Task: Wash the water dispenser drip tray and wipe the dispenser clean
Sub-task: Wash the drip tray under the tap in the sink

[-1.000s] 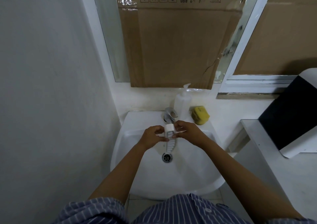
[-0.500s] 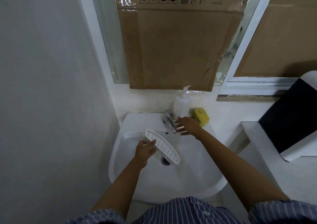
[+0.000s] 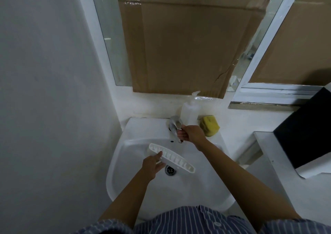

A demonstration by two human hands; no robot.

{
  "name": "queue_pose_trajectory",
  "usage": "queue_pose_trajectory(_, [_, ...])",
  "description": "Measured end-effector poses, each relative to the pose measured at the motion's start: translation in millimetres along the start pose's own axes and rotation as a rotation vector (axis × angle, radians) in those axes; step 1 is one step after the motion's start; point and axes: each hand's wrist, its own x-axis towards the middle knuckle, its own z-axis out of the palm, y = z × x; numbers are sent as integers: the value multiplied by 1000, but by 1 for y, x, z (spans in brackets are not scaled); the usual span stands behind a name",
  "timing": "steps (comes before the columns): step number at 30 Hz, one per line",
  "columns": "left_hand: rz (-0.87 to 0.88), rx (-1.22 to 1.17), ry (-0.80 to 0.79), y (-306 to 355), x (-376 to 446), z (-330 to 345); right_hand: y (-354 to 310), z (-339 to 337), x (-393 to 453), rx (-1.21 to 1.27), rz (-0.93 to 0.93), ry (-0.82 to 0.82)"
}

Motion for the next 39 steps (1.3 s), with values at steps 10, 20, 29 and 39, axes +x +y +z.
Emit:
queue_pose_trajectory(10, [-14, -15, -7, -3, 14, 6, -13, 1, 5, 3, -160, 33])
queue_pose_trajectory(20, [-36, -74, -3, -3, 20, 14, -21, 1, 6, 66, -171, 22])
queue_pose_trajectory(29, [-15, -159, -3, -8, 24, 15, -28, -10, 12, -45, -165, -68])
queue_pose_trajectory(39, [24, -173, 40, -3, 23, 4, 96, -63, 18, -392, -29, 427])
